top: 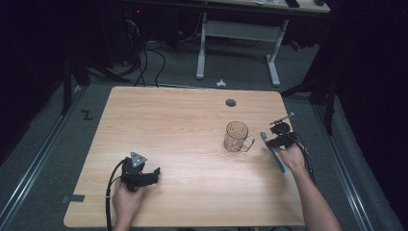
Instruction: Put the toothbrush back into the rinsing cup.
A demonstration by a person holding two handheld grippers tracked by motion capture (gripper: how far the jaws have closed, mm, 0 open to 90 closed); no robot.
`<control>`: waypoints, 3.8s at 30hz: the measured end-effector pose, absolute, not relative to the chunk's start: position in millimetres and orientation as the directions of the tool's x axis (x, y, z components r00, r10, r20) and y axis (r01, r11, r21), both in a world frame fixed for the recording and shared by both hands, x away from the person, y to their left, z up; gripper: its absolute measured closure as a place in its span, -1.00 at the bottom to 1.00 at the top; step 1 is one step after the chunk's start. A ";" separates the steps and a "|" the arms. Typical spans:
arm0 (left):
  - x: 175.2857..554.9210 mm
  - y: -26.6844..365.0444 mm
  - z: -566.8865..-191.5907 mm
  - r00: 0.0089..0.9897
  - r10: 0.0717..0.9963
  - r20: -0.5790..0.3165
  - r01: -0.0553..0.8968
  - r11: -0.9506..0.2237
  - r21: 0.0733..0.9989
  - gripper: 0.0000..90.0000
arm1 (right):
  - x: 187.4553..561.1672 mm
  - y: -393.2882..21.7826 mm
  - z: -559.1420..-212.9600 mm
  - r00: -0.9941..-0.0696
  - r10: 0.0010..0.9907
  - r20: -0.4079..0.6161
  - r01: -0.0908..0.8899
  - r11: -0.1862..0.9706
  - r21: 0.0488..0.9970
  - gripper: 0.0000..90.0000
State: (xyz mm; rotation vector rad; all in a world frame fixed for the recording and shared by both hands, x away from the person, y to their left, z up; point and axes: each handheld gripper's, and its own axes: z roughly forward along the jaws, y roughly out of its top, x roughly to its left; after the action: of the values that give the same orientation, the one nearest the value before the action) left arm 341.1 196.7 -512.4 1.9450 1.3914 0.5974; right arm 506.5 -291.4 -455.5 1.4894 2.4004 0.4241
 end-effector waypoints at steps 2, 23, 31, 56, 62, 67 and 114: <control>341.1 196.6 -512.4 0.328 0.945 -0.013 0.641 -0.212 0.738 -0.60 | 507.8 -291.2 -458.1 -0.427 0.900 -0.087 0.819 0.426 0.384 0.56; 341.1 196.7 -512.4 0.328 0.944 -0.013 0.641 -0.212 0.738 -0.60 | 516.3 -295.1 -467.2 -0.403 0.915 -0.026 0.854 0.386 0.350 0.76; 341.1 196.6 -512.4 0.329 0.944 -0.013 0.641 -0.212 0.738 -0.60 | 515.2 -295.5 -467.3 -0.391 0.920 -0.022 0.857 0.373 0.355 0.77; 341.1 196.6 -512.4 0.329 0.944 -0.013 0.641 -0.213 0.738 -0.60 | 496.9 -288.9 -447.1 -0.442 0.897 -0.028 0.807 0.411 0.425 0.78; 341.1 196.7 -512.4 0.328 0.944 -0.013 0.641 -0.213 0.738 -0.60 | 489.1 -289.5 -438.2 -0.456 0.890 -0.023 0.787 0.415 0.456 0.78; 341.1 196.7 -512.4 0.328 0.944 -0.013 0.641 -0.213 0.738 -0.60 | 482.5 -290.5 -430.8 -0.464 0.886 -0.018 0.771 0.413 0.484 0.78; 341.1 196.6 -512.4 0.329 0.944 -0.013 0.641 -0.213 0.738 -0.60 | 400.0 -271.1 -402.3 -0.612 0.788 0.065 0.550 0.365 0.752 0.79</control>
State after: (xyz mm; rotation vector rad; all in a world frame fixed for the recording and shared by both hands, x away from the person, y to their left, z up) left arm 341.1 196.6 -512.4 1.9450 1.3908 0.5976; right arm 400.0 -271.1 -402.3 1.1806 2.3247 1.1014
